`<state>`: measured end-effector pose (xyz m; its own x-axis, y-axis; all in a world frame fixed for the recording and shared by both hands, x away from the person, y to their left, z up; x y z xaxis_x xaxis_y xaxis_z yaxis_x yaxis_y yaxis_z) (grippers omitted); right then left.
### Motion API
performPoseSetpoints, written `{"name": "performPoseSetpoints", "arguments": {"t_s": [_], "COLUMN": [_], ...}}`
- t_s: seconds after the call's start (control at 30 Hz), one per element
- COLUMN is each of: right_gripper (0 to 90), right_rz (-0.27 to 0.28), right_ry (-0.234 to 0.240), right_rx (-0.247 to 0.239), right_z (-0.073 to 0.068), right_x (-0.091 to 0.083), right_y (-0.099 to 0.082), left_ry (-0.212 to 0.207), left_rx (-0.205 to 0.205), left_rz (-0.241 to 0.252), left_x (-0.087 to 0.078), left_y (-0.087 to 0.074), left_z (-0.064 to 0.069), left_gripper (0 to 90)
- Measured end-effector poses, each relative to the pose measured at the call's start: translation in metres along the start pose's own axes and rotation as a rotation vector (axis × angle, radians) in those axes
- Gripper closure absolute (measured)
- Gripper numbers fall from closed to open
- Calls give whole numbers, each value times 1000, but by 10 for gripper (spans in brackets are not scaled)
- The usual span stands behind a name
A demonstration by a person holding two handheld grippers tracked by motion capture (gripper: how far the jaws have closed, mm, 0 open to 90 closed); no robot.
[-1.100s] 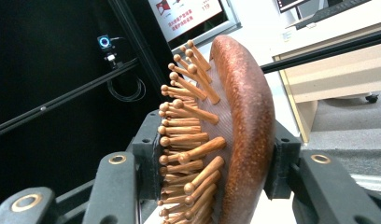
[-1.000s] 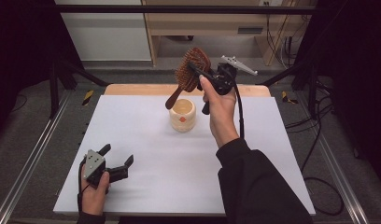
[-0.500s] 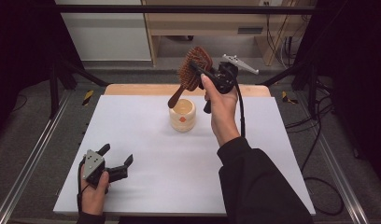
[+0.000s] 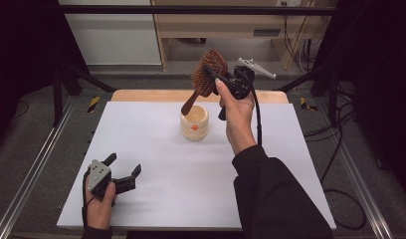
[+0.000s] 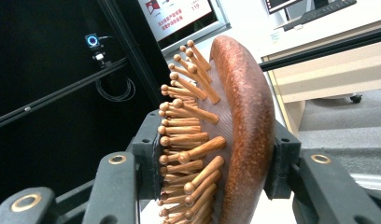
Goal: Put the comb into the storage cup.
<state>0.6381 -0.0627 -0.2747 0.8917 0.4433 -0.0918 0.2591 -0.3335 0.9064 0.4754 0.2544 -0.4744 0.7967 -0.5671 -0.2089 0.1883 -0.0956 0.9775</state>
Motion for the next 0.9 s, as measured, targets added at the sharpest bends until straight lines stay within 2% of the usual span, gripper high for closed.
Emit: {"name": "performPoseSetpoints", "arguments": {"t_s": [0.77,0.9], "right_gripper": [506,506], "right_rz": [-17,-22], "right_ry": [-39,-47], "right_rx": [-24,-32], "right_z": [10,13], "right_x": [5,7], "right_y": [-2,-3], "left_ry": [-2,9], "left_rx": [-2,-1], "left_rz": [1,6], "left_x": [0,0], "left_y": [0,0], "left_z": [0,-1], "left_gripper": [32,31]}}
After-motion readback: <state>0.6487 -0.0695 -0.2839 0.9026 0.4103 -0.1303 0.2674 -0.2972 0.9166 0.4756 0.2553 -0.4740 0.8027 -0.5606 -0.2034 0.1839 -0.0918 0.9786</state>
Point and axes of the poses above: each handheld gripper's, and its own axes: x roughly forward along the jaws, y roughly out of its top, z roughly to its right, the point moved 6 cm from there along x, roughly forward along the jaws, and after that the axes turned 10 degrees about -y, right-handed, at the moved point
